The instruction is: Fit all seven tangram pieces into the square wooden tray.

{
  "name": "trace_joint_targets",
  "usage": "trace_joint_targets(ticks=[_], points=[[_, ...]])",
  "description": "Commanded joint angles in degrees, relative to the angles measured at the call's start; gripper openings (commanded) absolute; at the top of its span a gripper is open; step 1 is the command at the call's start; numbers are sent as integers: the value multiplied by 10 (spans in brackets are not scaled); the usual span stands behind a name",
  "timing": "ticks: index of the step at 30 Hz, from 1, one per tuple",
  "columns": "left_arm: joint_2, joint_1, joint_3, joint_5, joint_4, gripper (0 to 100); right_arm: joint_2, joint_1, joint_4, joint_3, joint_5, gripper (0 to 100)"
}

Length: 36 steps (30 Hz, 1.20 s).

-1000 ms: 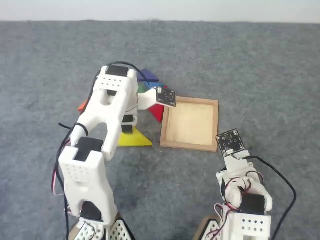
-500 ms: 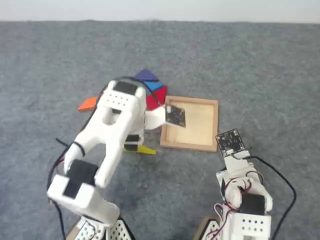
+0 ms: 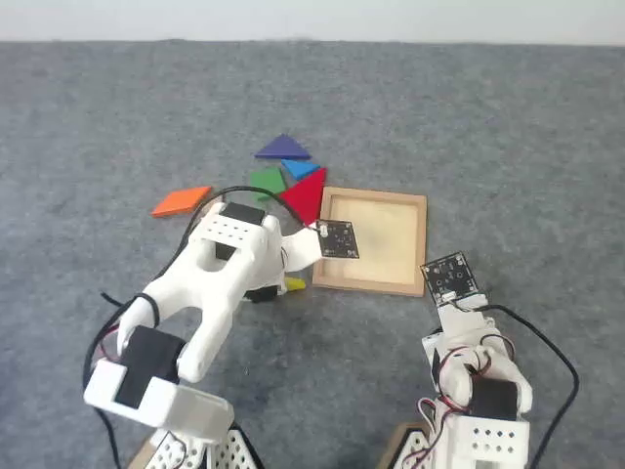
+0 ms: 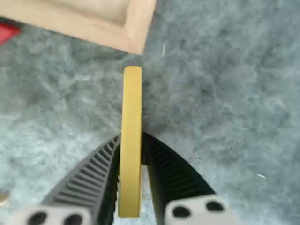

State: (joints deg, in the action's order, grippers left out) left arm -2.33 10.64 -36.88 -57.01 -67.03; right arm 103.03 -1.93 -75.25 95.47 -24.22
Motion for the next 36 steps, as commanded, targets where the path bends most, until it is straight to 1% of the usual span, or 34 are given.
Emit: trace_joint_targets(ticks=[1, 4, 6, 10, 13, 15, 17, 20, 22, 27, 29, 32, 36], points=[[13, -7, 4, 18, 11, 11, 8, 2, -1, 10, -4, 8], [13, -7, 28, 65, 3, 11, 8, 2, -1, 10, -4, 8], [13, -6, 60, 103, -18, 11, 8, 2, -1, 10, -4, 8], [13, -1, 144, 230, -61, 11, 8, 2, -1, 10, -4, 8], [6, 0, 204, 333, -65, 11, 8, 2, -1, 10, -4, 8], [6, 17, 230, 385, -64, 11, 8, 2, -1, 10, -4, 8], [5, 49, 247, 429, -63, 11, 8, 2, -1, 10, -4, 8], [5, 99, 252, 516, -22, 11, 8, 2, -1, 10, -4, 8], [-3, 119, 251, 566, 18, 11, 8, 2, -1, 10, -4, 8], [-88, 128, 255, 642, 115, 12, 8, 2, -1, 10, -4, 8], [-133, 126, 267, 658, 144, 12, 8, 2, -1, 10, -4, 8], [-198, 126, 308, 662, 145, 12, 8, 2, -1, 10, -4, 8], [-244, 124, 379, 665, 97, 12, 8, 2, -1, 10, -4, 8]])
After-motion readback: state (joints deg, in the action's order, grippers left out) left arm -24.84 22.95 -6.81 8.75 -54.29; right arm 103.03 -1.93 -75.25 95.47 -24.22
